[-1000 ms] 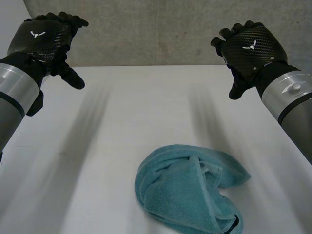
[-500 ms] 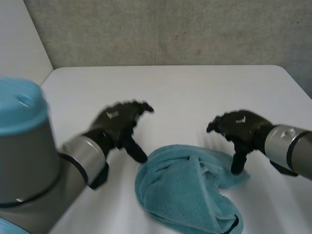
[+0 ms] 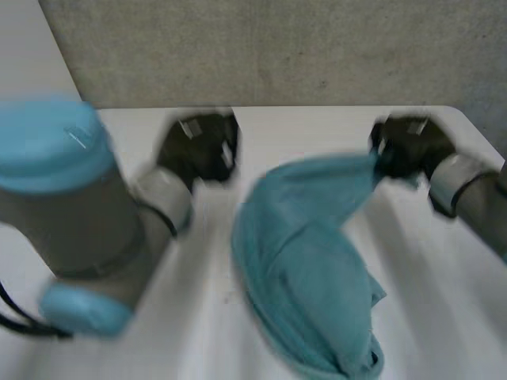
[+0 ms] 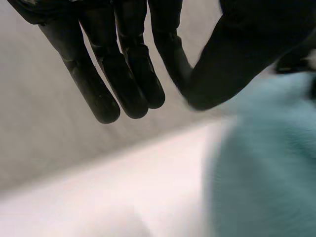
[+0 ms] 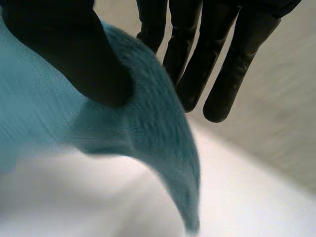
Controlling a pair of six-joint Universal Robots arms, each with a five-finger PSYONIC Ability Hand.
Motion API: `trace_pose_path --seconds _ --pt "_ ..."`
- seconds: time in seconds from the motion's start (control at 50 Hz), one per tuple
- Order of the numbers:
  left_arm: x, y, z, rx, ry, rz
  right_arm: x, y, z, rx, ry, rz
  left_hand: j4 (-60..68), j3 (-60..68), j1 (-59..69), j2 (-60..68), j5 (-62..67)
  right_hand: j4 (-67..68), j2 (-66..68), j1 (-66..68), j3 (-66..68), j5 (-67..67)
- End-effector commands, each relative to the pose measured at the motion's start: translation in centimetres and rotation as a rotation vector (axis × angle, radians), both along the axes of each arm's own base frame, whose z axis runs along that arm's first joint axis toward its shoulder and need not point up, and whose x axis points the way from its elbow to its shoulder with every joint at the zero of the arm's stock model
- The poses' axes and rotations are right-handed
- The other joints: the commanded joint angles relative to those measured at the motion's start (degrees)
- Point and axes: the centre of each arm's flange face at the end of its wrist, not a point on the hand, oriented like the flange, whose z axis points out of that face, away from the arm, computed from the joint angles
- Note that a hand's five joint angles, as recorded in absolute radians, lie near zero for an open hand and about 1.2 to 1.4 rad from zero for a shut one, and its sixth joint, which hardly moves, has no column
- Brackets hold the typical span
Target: Fold the laundry
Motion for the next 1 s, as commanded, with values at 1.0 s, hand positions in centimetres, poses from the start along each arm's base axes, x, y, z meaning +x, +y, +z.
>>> trace_pose_path --seconds 1.0 --pt "-9.4 7.5 -11.4 0.303 0.075 -0.274 -1.5 3.1 2.1 -0.155 0.104 -0.190 -33.49 -33.20 -28.19 -33.64 -31.24 11.94 12.83 24.74 12.58 14.90"
